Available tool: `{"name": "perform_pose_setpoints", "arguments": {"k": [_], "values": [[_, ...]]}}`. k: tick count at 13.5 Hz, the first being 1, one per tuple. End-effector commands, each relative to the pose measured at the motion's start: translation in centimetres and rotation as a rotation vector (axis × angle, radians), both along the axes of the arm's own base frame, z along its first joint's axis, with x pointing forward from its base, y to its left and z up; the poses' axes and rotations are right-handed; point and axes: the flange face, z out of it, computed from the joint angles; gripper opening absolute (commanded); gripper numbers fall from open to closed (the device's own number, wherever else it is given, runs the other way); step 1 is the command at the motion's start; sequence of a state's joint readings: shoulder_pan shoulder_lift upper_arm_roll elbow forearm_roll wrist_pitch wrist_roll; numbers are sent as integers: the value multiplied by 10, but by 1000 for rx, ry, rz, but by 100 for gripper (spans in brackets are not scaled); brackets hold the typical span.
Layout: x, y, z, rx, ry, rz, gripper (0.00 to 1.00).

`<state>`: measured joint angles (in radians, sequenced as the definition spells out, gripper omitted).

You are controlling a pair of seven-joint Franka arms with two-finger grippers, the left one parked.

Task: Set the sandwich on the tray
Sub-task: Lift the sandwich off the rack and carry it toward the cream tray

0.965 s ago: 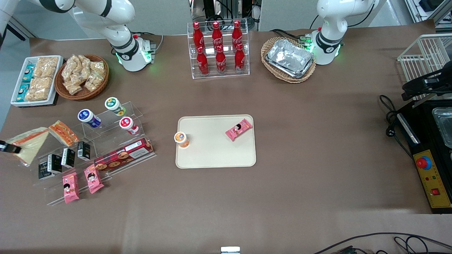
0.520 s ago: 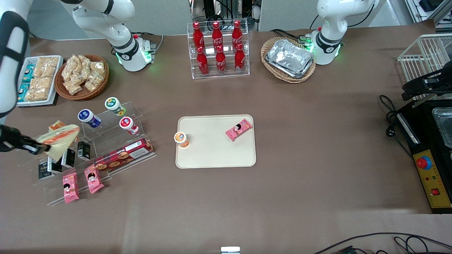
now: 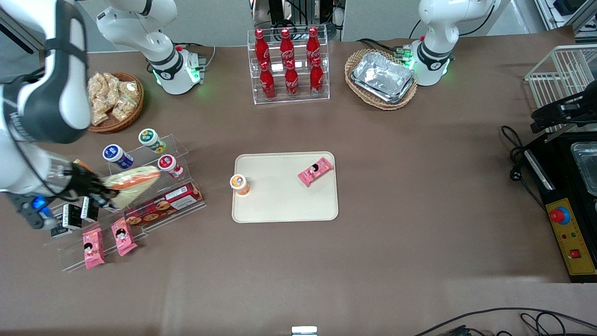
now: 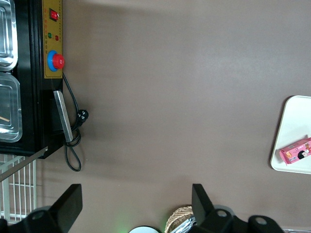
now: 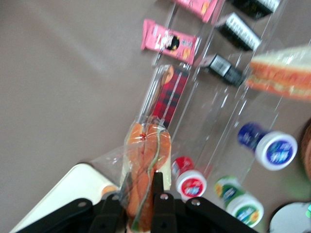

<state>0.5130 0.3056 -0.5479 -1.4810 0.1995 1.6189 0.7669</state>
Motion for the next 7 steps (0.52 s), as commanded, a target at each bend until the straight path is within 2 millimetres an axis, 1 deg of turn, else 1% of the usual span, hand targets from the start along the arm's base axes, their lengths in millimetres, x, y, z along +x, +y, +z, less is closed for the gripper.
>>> {"name": "perform_pose_setpoints", "arguments": {"k": [1,4,7], "values": [[0,57,0,21,-2,-141,0],[3,115,-17,58,-17,-264,0],[-3,184,-42,51,-29,-329,0]]}}
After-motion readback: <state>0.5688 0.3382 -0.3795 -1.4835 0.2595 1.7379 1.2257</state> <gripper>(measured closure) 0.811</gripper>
